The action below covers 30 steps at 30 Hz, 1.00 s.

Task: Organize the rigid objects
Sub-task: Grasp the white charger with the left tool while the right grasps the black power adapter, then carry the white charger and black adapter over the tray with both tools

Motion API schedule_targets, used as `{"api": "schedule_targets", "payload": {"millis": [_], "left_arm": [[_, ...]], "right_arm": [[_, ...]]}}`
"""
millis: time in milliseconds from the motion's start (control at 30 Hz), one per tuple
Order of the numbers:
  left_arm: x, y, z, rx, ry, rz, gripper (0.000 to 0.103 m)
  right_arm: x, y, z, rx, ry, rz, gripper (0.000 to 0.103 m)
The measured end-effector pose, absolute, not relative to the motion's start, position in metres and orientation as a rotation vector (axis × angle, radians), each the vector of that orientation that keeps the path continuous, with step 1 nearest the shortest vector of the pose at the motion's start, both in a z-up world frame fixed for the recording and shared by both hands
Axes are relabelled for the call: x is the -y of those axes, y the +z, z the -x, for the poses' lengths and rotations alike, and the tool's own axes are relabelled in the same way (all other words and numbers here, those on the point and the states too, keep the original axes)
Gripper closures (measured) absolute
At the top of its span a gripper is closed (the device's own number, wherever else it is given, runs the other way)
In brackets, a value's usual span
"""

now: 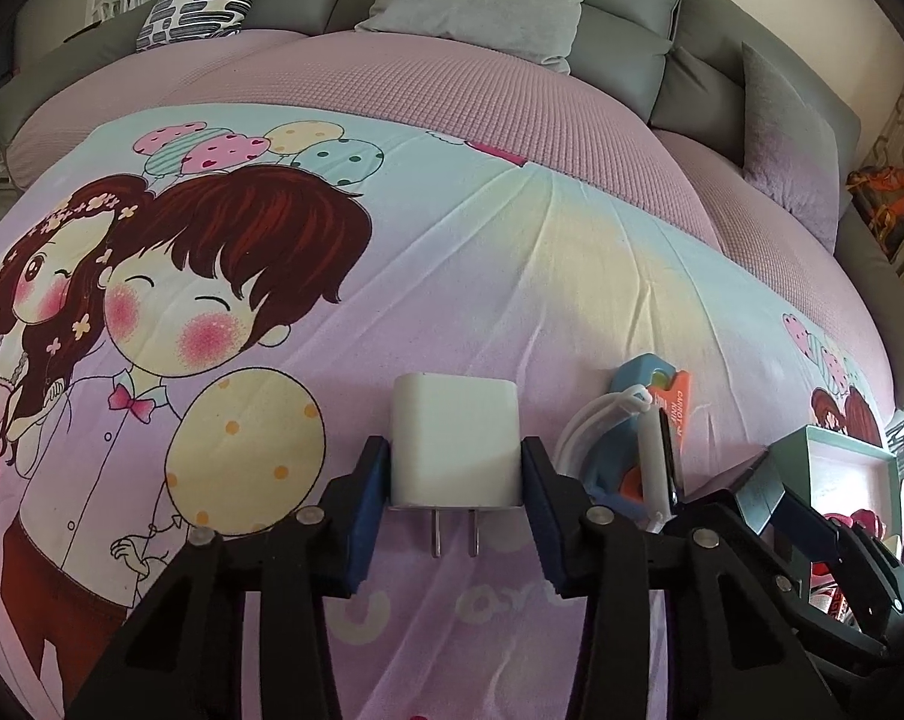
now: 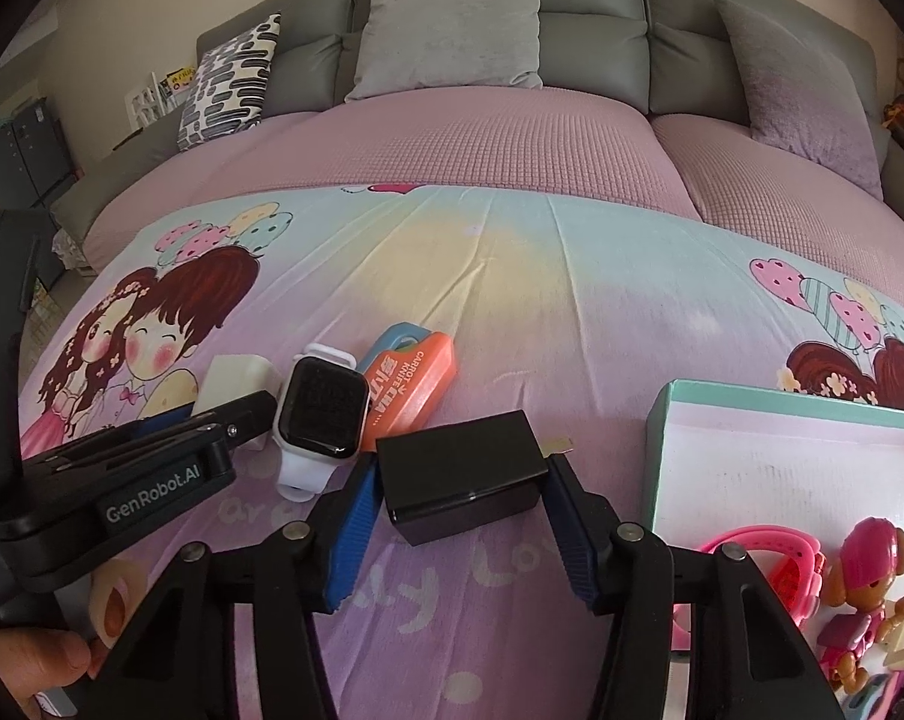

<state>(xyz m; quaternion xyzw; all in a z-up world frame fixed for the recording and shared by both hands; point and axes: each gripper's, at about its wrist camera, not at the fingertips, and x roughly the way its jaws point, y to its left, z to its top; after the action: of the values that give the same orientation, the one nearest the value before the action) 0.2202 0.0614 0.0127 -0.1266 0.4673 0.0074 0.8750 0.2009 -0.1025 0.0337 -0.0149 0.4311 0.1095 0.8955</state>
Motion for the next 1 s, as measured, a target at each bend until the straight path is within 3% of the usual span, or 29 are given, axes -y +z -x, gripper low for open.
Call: {"api": "schedule_targets", "payload": {"millis": [1000], "left_arm": [[-0.050,0.084,-0.183,-0.820,0.042,0.213,0.058]], "right_arm": [[0.186,0.095,-0.128,-0.728,-0.036,-0.124,0.046]]}}
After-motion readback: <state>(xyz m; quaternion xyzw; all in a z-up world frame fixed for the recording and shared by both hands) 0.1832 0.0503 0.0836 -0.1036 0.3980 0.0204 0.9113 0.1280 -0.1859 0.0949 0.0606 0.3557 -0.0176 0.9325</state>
